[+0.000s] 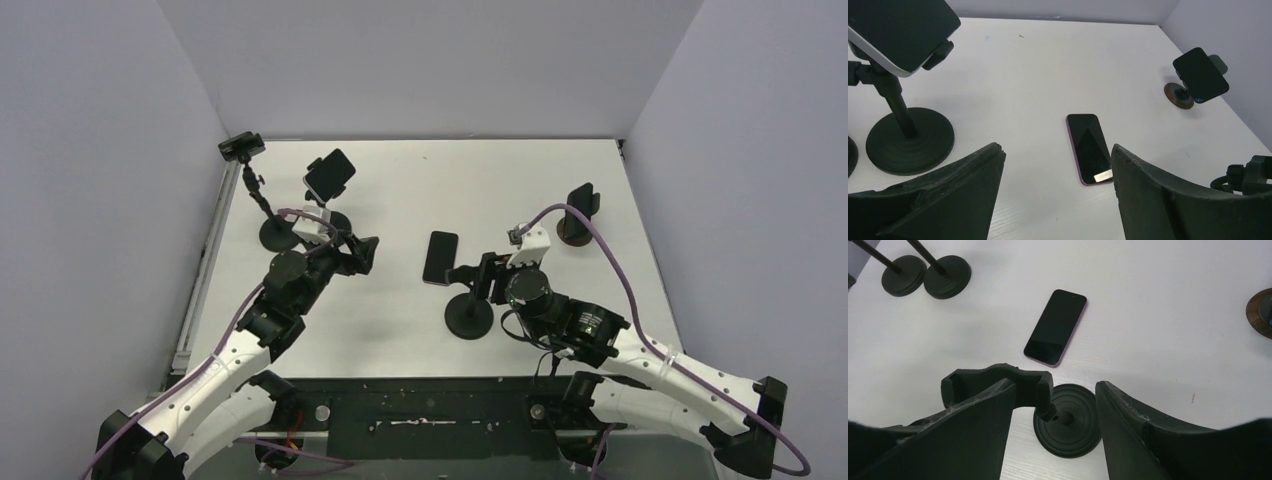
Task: Remove the phone from the phone stand
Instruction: Pick up the phone stand at the center of the board.
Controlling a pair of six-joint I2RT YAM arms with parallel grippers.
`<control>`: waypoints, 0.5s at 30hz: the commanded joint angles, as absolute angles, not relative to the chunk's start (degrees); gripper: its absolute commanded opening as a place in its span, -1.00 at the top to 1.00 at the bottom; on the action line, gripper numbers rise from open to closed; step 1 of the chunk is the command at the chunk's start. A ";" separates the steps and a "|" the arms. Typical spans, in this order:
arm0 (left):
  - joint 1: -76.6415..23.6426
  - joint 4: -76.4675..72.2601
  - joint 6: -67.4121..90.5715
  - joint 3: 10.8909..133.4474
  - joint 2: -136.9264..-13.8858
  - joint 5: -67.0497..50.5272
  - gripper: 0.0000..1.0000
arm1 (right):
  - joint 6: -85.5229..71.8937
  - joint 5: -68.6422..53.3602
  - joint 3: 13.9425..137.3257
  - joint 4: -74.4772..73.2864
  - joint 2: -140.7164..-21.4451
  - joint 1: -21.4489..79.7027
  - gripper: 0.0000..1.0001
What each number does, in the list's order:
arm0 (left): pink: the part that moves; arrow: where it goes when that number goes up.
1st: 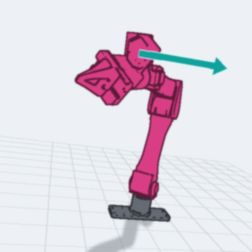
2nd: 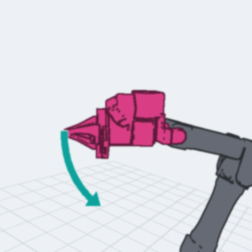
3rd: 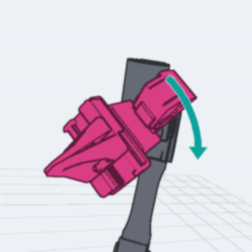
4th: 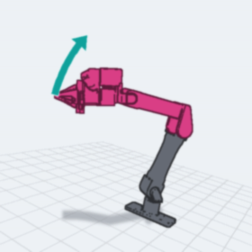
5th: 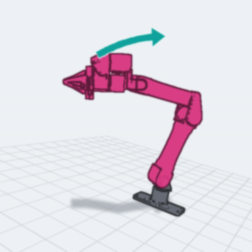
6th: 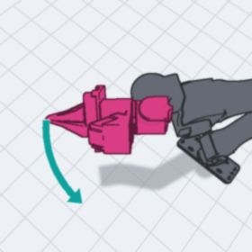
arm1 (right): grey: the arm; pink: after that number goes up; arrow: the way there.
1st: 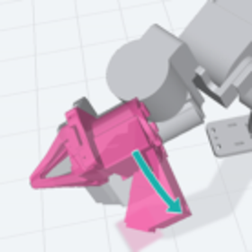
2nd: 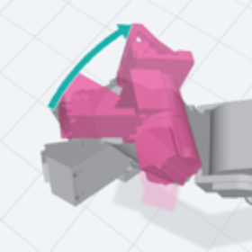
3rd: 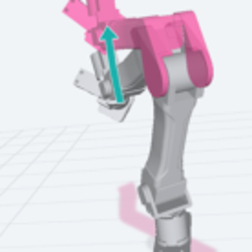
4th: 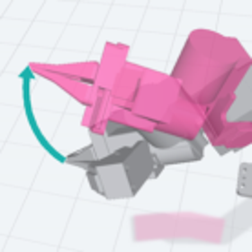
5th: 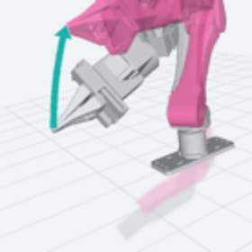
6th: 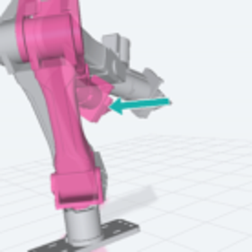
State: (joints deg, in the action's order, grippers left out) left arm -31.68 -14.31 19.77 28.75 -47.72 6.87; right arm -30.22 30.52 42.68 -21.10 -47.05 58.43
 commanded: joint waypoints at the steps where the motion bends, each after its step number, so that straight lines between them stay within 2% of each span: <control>1: -32.30 -20.98 17.60 29.12 -45.86 9.21 -0.50 | -31.52 28.41 43.68 -17.53 -47.03 54.39 -0.19; 15: -32.53 -22.02 17.31 29.51 -48.08 6.35 -0.45 | -31.17 23.32 41.75 -14.74 -47.93 53.53 0.04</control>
